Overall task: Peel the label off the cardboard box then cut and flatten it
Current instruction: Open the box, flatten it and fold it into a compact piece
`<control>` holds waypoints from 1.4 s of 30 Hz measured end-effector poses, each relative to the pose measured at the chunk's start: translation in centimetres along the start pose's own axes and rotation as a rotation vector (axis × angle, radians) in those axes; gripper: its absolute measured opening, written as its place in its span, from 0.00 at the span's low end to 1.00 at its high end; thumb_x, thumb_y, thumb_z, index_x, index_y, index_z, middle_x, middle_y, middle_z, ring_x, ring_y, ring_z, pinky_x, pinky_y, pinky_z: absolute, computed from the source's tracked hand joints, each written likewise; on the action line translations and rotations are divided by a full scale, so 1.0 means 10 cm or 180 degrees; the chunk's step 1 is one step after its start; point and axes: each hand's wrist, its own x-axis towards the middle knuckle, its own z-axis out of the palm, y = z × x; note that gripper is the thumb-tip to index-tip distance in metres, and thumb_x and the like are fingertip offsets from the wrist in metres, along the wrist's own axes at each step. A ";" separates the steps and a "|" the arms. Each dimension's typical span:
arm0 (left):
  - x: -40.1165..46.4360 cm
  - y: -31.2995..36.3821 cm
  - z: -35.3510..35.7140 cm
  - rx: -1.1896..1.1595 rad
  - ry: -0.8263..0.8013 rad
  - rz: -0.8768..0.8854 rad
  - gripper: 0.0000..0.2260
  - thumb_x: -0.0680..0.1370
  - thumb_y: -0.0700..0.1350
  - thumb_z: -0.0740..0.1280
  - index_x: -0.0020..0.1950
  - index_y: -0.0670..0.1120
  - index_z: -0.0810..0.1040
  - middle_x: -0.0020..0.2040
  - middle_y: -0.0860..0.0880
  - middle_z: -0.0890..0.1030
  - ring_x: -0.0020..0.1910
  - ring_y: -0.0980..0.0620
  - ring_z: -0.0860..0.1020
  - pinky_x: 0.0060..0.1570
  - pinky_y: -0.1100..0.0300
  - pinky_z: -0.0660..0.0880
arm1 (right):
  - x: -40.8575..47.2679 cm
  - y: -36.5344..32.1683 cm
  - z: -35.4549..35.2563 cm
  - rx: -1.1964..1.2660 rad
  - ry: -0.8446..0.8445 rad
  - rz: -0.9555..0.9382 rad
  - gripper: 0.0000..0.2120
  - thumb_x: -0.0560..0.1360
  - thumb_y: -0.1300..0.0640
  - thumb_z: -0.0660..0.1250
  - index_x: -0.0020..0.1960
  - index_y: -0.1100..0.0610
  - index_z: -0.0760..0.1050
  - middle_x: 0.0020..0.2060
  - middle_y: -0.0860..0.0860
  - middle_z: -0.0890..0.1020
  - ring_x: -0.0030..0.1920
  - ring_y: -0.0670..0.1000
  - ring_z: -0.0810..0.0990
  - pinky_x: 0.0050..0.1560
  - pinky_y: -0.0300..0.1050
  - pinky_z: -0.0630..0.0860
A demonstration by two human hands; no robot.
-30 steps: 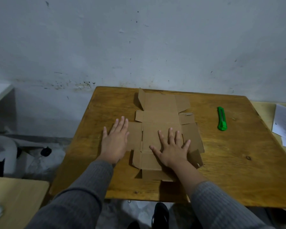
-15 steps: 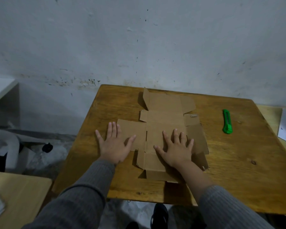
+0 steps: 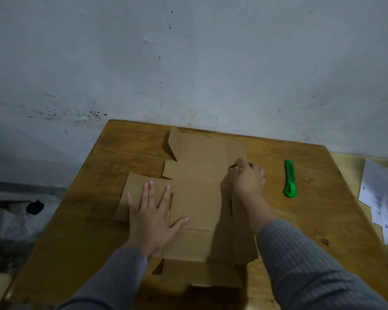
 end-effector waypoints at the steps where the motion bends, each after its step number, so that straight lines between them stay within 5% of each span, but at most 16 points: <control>1: 0.00 -0.01 0.04 -0.0115 0.0111 0.0009 0.44 0.67 0.77 0.37 0.78 0.55 0.39 0.78 0.40 0.38 0.76 0.43 0.37 0.67 0.34 0.35 | 0.09 0.01 0.02 0.0348 -0.0033 0.0096 0.24 0.81 0.52 0.54 0.75 0.53 0.57 0.67 0.59 0.71 0.67 0.60 0.66 0.62 0.52 0.68; 4: 0.04 -0.01 0.11 -0.0350 0.0274 -0.0003 0.43 0.68 0.78 0.44 0.78 0.57 0.46 0.79 0.43 0.41 0.77 0.45 0.37 0.68 0.35 0.34 | 0.34 0.00 0.00 0.1425 -0.0010 0.0537 0.21 0.81 0.56 0.57 0.73 0.53 0.63 0.62 0.58 0.78 0.59 0.58 0.76 0.48 0.43 0.71; 11: 0.31 0.01 0.12 -0.0341 0.0290 -0.0042 0.46 0.65 0.79 0.41 0.78 0.58 0.48 0.79 0.45 0.42 0.77 0.45 0.41 0.69 0.33 0.38 | 0.80 -0.16 -0.07 0.2839 -0.0075 0.0867 0.19 0.77 0.62 0.64 0.68 0.52 0.72 0.62 0.52 0.78 0.55 0.53 0.80 0.54 0.44 0.77; 14: 0.38 0.03 0.09 -0.0327 0.0264 -0.0106 0.46 0.64 0.79 0.40 0.78 0.58 0.45 0.79 0.45 0.39 0.77 0.46 0.38 0.69 0.33 0.38 | 0.90 -0.20 -0.14 0.3099 -0.0086 0.1108 0.19 0.77 0.64 0.65 0.65 0.51 0.75 0.57 0.52 0.81 0.41 0.49 0.81 0.46 0.46 0.81; 19: 0.48 0.09 0.04 -0.0358 0.0241 -0.0228 0.46 0.64 0.79 0.37 0.78 0.58 0.43 0.78 0.44 0.39 0.77 0.46 0.37 0.70 0.33 0.39 | 0.84 -0.15 -0.32 0.3402 -0.0155 0.1137 0.18 0.76 0.64 0.66 0.65 0.52 0.75 0.48 0.52 0.82 0.37 0.50 0.83 0.42 0.46 0.82; 21: 0.54 0.09 0.03 -0.0319 0.0252 -0.0238 0.46 0.64 0.79 0.39 0.78 0.58 0.43 0.79 0.44 0.40 0.77 0.45 0.38 0.70 0.33 0.40 | 0.75 -0.10 -0.37 0.3414 -0.0185 0.1062 0.19 0.75 0.64 0.67 0.65 0.54 0.75 0.48 0.50 0.80 0.38 0.50 0.82 0.42 0.43 0.81; 26: 0.63 0.05 0.04 -0.0153 0.0397 -0.0010 0.43 0.68 0.78 0.45 0.77 0.54 0.59 0.77 0.40 0.55 0.77 0.42 0.53 0.67 0.30 0.47 | 0.55 0.03 -0.37 0.3257 -0.0008 0.0872 0.20 0.74 0.62 0.69 0.65 0.54 0.74 0.61 0.54 0.78 0.61 0.53 0.76 0.64 0.50 0.72; 29: 0.59 0.07 0.00 -0.0182 0.0422 0.0072 0.42 0.70 0.76 0.45 0.75 0.51 0.65 0.76 0.38 0.59 0.75 0.39 0.57 0.67 0.30 0.48 | 0.47 0.08 -0.37 0.3302 0.0085 0.0755 0.20 0.74 0.62 0.69 0.65 0.53 0.74 0.55 0.53 0.80 0.58 0.52 0.77 0.60 0.45 0.73; 32: 0.47 0.19 -0.09 -0.0182 0.0275 -0.0204 0.45 0.66 0.77 0.37 0.78 0.55 0.51 0.78 0.40 0.46 0.77 0.40 0.44 0.67 0.30 0.39 | 0.44 0.07 -0.36 0.3382 0.0196 0.0732 0.20 0.73 0.62 0.70 0.64 0.52 0.75 0.52 0.51 0.80 0.56 0.52 0.78 0.58 0.45 0.74; 35: 0.29 0.25 -0.16 -0.0101 -0.0207 -0.0192 0.51 0.60 0.82 0.40 0.76 0.57 0.36 0.77 0.43 0.32 0.74 0.40 0.32 0.64 0.32 0.30 | 0.39 0.04 -0.35 0.3421 0.0211 0.0617 0.20 0.73 0.63 0.69 0.64 0.53 0.75 0.52 0.50 0.80 0.57 0.51 0.78 0.60 0.47 0.75; 42: 0.22 0.07 -0.01 -0.0158 -0.0157 0.0032 0.51 0.59 0.83 0.40 0.76 0.59 0.34 0.76 0.49 0.32 0.75 0.41 0.33 0.67 0.31 0.35 | 0.24 0.07 -0.33 0.3332 0.0324 0.0478 0.20 0.74 0.64 0.68 0.65 0.55 0.74 0.55 0.52 0.80 0.56 0.50 0.77 0.58 0.44 0.75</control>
